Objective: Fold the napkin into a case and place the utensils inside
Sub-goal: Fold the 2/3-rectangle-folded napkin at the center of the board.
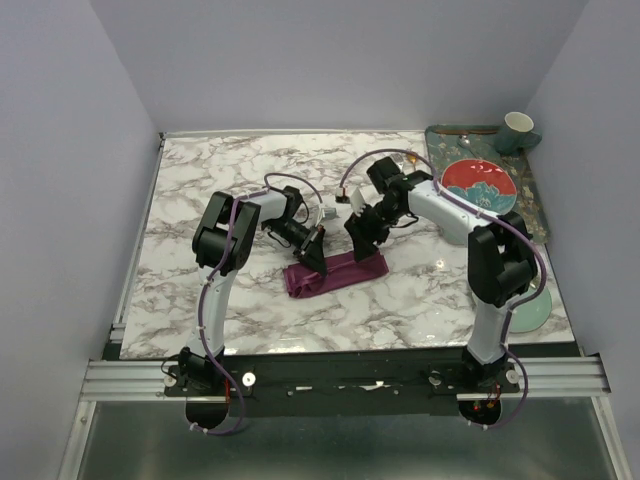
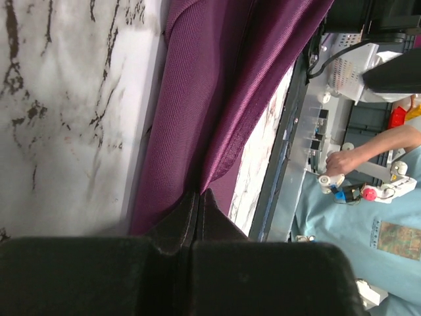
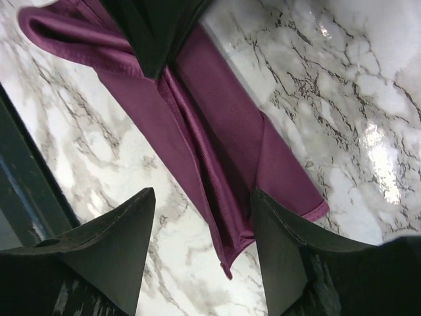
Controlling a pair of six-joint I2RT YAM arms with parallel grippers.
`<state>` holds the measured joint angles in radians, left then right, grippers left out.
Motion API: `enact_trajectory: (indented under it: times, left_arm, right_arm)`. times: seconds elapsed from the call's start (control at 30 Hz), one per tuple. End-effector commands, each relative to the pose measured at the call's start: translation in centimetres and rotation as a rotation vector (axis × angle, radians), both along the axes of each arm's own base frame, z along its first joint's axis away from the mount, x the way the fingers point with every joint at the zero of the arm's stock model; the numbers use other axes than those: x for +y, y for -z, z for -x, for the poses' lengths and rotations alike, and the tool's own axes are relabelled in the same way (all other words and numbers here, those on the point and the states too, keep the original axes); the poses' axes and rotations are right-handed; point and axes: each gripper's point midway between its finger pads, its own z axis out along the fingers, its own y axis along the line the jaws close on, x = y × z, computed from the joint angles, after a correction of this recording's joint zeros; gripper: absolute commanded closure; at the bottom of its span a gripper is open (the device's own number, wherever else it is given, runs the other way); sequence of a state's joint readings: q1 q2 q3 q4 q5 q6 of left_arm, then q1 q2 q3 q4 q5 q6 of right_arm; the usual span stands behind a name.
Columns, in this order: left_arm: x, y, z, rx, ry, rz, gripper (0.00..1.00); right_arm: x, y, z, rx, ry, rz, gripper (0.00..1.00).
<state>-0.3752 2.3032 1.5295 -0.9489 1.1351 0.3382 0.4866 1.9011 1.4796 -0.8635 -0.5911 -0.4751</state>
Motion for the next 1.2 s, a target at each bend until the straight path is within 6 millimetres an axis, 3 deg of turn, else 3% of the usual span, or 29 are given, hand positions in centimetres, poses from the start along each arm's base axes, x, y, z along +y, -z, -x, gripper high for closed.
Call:
enact_trajectory:
  times: [0.0,0.23,0.43,0.57,0.63,0.67,0.73,0.77,0.87,1.03,1.17]
  left_arm:
    - [0.7,2.3,-1.1,-0.058,0.01,-0.044,1.0]
    - [1.0,2.4,-0.8,-0.071,0.021,-0.055,1.0]
    - [1.3,2.0,0.0,-0.069,0.03,-0.044,1.0]
    - [1.3,1.0,0.7,-0.07,0.028,-0.014,1.0]
    - [1.2,0.2,0.9,-0.085,0.03,0.008,1.0]
    - [1.2,-0.2,0.9,-0.09,0.027,0.016,0.95]
    - [1.3,-1.7,0.7,-0.121,0.015,0.058,0.85]
    - [1.2,-2.4,0.4,-0.141,0.007,0.081,0.75]
    - [1.8,-5.3,-0.8,-0.23,-0.028,0.135,0.64]
    - [3.8,-8.4,-1.7,-0.411,-0.08,0.116,0.53]
    - [4.7,-9.0,-1.9,-0.596,-0.097,0.094,0.45]
  right_arm:
    - [-0.1,3.0,0.0,-0.073,-0.117,0.068,0.32]
    - [0.0,5.4,-0.9,-0.081,-0.111,0.108,0.38]
    - [-0.7,7.2,0.3,-0.04,-0.111,0.155,0.63]
    - [-0.8,7.5,2.0,0.001,-0.12,0.151,0.88]
    - [-1.0,7.7,3.0,0.031,-0.113,0.158,0.95]
    - [-1.0,7.6,3.3,0.045,-0.111,0.147,0.99]
    - [-1.2,7.9,4.1,0.074,-0.105,0.149,0.99]
    - [-1.2,8.0,4.5,0.087,-0.106,0.146,0.99]
    - [-1.5,7.9,5.4,0.112,-0.1,0.139,0.99]
    - [-1.2,7.1,6.4,0.152,-0.089,0.109,0.99]
    - [-0.5,6.4,6.7,0.182,-0.079,0.075,0.99]
